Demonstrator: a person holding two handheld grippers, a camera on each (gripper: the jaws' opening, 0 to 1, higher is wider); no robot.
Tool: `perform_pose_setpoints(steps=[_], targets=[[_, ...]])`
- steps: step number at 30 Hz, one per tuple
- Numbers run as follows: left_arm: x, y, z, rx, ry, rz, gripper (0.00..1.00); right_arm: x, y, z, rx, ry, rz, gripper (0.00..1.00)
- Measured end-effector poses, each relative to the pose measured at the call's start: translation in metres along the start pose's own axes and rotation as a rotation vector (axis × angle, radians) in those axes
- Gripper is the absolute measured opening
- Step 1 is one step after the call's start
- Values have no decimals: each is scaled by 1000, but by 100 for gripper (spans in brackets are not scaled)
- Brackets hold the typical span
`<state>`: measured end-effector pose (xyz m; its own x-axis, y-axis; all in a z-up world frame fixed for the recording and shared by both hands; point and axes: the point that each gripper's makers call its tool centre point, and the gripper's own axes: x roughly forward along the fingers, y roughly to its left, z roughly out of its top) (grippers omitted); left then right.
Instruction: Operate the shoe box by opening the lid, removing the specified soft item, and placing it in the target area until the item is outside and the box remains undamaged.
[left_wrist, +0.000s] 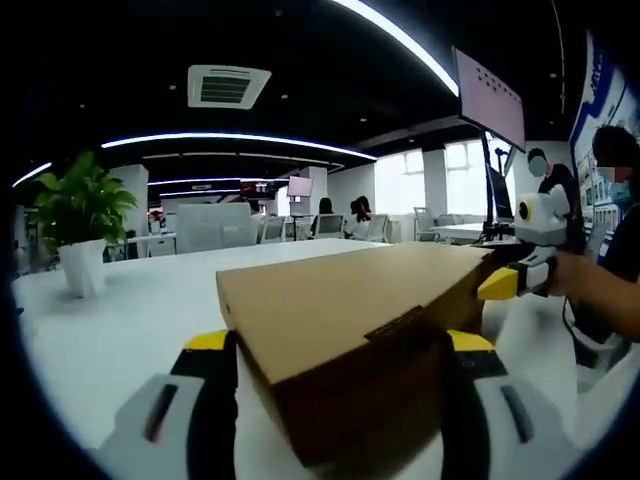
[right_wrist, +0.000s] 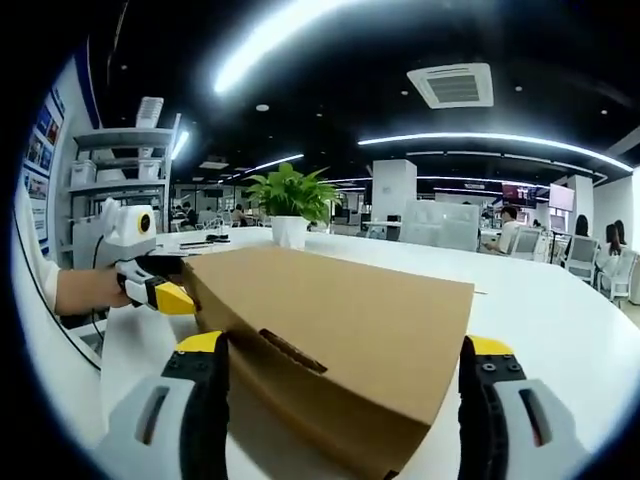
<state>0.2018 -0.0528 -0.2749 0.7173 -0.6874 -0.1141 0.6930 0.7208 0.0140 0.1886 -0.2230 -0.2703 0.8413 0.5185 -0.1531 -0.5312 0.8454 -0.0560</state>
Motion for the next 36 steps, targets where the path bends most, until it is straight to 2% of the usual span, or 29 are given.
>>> perform_pose_setpoints(steps=[9,27,36], targets=[[-4,-3,-1,5,-12,-27,83,-6,4,-1,3,-10,-17,98],[-12,-12,-1,7,-20,-37,84,-18,11,-2,4,-30,-36,98],[-14,-15,-1,6,1,-29,84,-23,12,-2,9,-31,-44,98]])
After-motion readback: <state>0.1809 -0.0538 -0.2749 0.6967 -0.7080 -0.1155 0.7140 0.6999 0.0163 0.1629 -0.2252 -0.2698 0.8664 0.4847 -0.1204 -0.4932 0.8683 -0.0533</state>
